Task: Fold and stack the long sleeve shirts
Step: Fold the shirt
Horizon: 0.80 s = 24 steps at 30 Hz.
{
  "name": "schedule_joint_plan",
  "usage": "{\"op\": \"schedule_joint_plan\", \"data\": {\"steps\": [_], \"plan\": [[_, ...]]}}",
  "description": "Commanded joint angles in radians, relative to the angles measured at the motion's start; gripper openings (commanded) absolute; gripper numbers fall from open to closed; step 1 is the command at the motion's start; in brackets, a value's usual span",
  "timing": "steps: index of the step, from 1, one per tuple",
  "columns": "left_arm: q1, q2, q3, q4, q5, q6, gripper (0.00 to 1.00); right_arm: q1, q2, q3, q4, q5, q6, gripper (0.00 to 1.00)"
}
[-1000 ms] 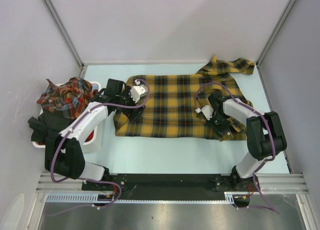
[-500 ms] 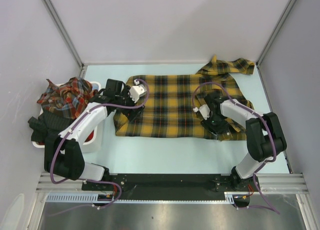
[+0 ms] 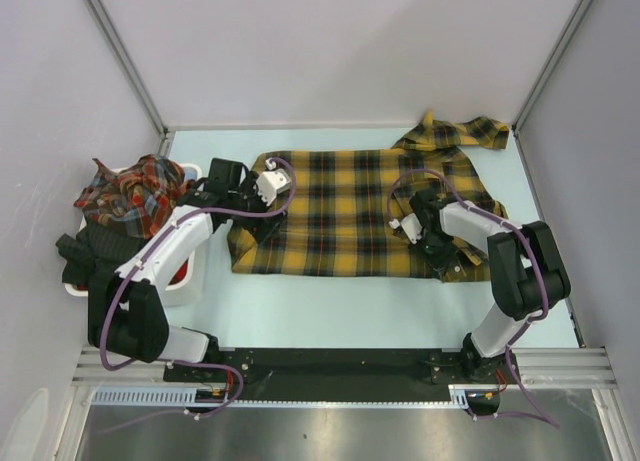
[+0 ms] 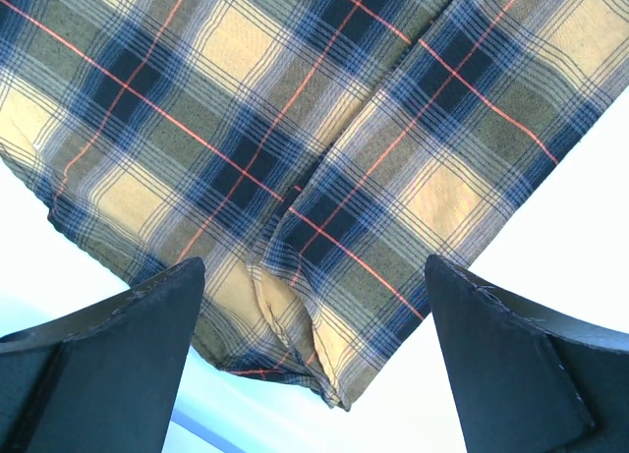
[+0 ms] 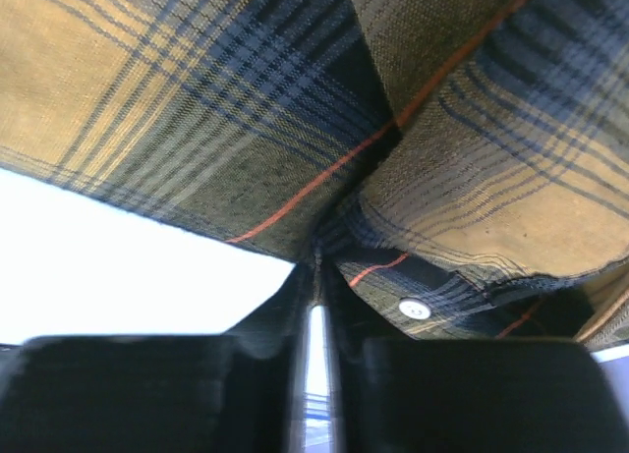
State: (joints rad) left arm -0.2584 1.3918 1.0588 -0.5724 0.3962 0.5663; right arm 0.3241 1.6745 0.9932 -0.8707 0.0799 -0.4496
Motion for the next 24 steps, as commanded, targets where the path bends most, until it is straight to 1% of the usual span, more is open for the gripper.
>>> {"op": "schedule_joint_plan", "data": {"steps": [1,2,4,5,7,10,11,15,17,22,24], "plan": [[0.008,-0.042,-0.002,-0.004,0.023,0.001,0.99,-0.003,-0.025,0.056,-0.048,-0.023,-0.018,0.06],[0.008,-0.043,-0.002,-0.006,0.023,0.001,0.99,-0.003,-0.030,0.065,-0.060,-0.055,-0.029,0.06],[0.008,-0.046,-0.005,-0.007,0.023,0.003,0.99,-0.005,-0.036,0.087,-0.099,-0.071,-0.043,0.14],[0.008,-0.047,-0.006,-0.007,0.024,0.003,0.99,-0.005,-0.036,0.090,-0.109,-0.101,-0.058,0.22],[0.010,-0.045,-0.005,-0.007,0.023,0.001,0.99,-0.008,-0.033,0.091,-0.125,-0.109,-0.075,0.26],[0.010,-0.043,-0.002,-0.007,0.023,0.000,0.99,-0.020,-0.027,0.088,-0.136,-0.104,-0.101,0.26],[0.010,-0.043,0.000,-0.007,0.026,0.003,0.99,-0.031,-0.022,0.090,-0.137,-0.106,-0.107,0.23],[0.010,-0.036,0.004,-0.007,0.027,0.000,0.99,-0.046,-0.002,0.088,-0.136,-0.098,-0.124,0.22],[0.010,-0.033,0.009,-0.006,0.029,-0.005,0.99,-0.048,0.005,0.082,-0.133,-0.098,-0.120,0.26],[0.010,-0.033,0.007,-0.009,0.026,-0.008,0.99,-0.053,0.011,0.055,-0.103,-0.081,-0.110,0.26],[0.010,-0.034,0.007,-0.009,0.024,-0.008,0.99,-0.057,0.008,0.056,-0.103,-0.091,-0.106,0.34]]}}
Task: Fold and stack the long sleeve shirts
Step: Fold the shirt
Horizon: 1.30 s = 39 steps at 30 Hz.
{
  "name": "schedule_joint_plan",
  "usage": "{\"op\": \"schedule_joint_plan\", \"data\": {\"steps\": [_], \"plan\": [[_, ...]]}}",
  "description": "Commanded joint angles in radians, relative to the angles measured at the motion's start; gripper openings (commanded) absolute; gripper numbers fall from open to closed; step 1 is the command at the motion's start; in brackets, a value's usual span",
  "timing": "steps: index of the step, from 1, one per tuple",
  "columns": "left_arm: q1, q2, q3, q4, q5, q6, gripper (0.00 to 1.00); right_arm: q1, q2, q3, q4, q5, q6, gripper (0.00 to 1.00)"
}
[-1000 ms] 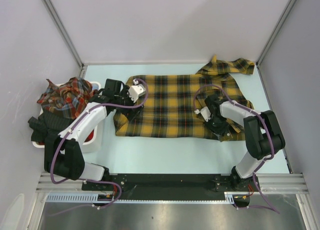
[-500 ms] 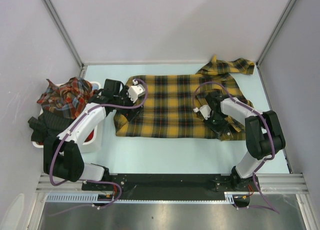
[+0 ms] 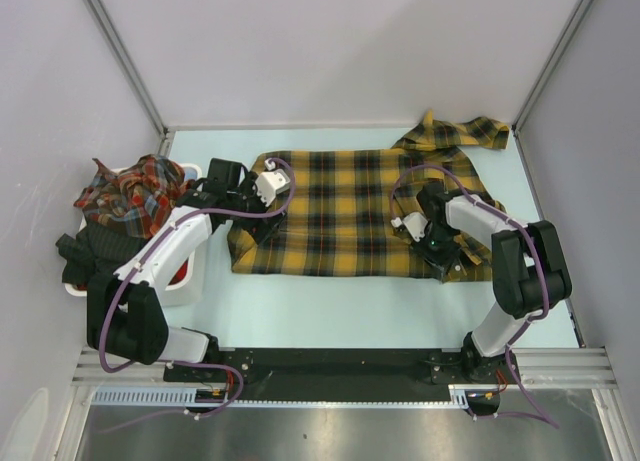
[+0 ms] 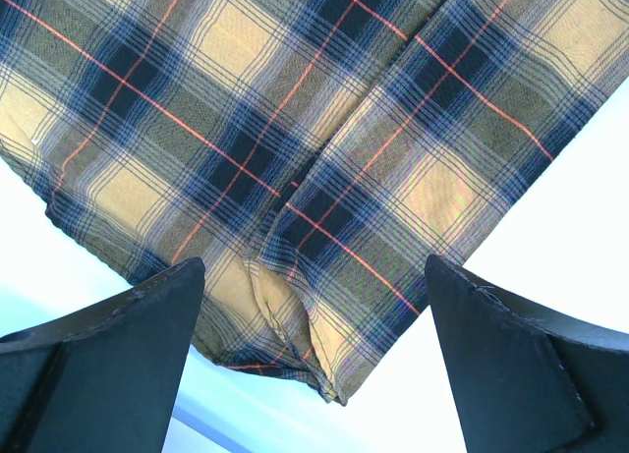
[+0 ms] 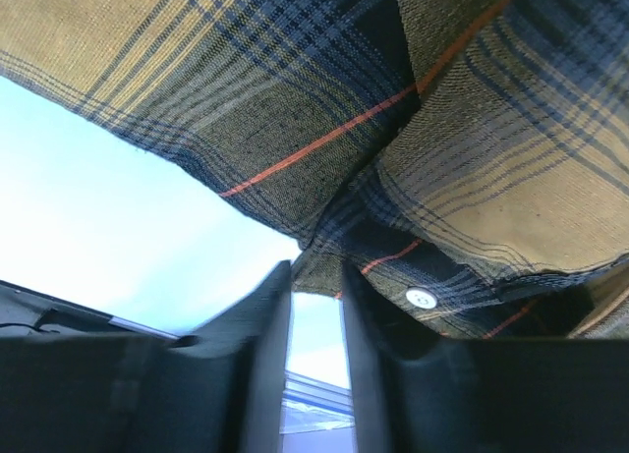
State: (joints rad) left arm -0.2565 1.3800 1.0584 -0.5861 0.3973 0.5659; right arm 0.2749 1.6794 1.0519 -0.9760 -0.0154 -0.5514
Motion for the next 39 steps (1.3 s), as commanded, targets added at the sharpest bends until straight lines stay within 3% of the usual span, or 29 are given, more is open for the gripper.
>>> {"op": "schedule_joint_plan", "data": {"steps": [1,4,13,19,23,26,29,33,39], "plan": [[0.008,-0.022,0.009,0.003,0.025,-0.009,0.99,-0.006,0.000,0.000,-0.001,0.000,-0.001,0.38],[0.008,-0.025,0.008,0.005,0.028,-0.014,0.99,0.001,-0.009,0.005,-0.015,-0.026,0.013,0.41],[0.008,-0.029,0.003,0.003,0.025,-0.023,0.99,0.003,-0.010,-0.061,0.048,0.017,0.002,0.36],[0.008,-0.048,-0.005,-0.003,0.023,-0.029,0.99,0.015,-0.036,-0.058,0.046,0.063,0.004,0.20],[0.008,-0.056,-0.006,-0.003,0.025,-0.031,0.99,0.017,-0.050,-0.035,0.020,0.055,0.002,0.03],[0.008,-0.058,-0.002,-0.003,0.023,-0.028,0.99,0.017,-0.069,0.000,-0.016,0.025,-0.007,0.00],[0.011,-0.061,0.011,-0.009,0.021,-0.034,0.99,0.003,-0.098,0.066,-0.081,-0.113,-0.022,0.00],[0.025,-0.061,0.049,-0.024,0.043,-0.067,1.00,-0.014,-0.095,0.187,-0.161,-0.424,-0.025,0.00],[0.056,-0.052,0.087,-0.040,0.080,-0.129,0.99,0.007,0.018,0.305,-0.104,-0.662,0.053,0.00]]}}
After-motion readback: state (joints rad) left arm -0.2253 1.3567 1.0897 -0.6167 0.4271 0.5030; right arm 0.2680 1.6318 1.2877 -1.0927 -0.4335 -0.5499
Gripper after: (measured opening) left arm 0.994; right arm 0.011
